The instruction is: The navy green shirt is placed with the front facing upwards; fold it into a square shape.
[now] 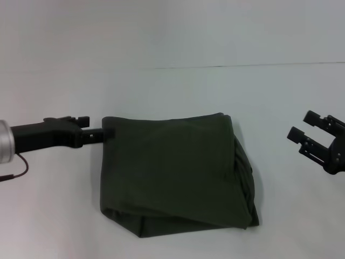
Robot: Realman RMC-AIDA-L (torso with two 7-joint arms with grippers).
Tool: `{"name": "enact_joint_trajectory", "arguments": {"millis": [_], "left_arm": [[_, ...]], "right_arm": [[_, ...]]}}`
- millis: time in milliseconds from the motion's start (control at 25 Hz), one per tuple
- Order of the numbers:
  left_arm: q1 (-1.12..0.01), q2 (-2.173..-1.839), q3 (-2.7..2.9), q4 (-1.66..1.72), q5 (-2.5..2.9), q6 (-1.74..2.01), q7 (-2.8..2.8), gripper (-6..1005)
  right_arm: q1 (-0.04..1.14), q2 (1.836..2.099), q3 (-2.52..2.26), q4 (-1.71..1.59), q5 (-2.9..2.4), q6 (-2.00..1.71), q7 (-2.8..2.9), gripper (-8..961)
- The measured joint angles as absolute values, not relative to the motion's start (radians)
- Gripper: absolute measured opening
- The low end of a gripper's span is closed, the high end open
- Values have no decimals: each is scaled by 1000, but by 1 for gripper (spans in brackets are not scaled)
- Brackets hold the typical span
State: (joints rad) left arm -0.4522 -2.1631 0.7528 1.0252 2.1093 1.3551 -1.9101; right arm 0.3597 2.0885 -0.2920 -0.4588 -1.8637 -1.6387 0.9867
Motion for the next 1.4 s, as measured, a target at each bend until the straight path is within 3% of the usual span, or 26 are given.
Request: {"name": "enact_joint_trajectory", "arguments": {"millis": [280, 720, 1400], "left_arm": [[-358, -2174, 663, 1030, 1916, 1682, -1408, 947], [-224, -2177, 464, 826, 1964, 1796, -972, 933], [-223, -2174, 371, 651, 2156, 1654, -892, 933]], "right_arm": [[367, 2087, -399, -484, -1866, -1769, 847, 664], [325, 2092, -602, -392, -1870, -1648, 804, 664], [245, 2088, -584, -349, -1893, -1470, 778, 664]]}}
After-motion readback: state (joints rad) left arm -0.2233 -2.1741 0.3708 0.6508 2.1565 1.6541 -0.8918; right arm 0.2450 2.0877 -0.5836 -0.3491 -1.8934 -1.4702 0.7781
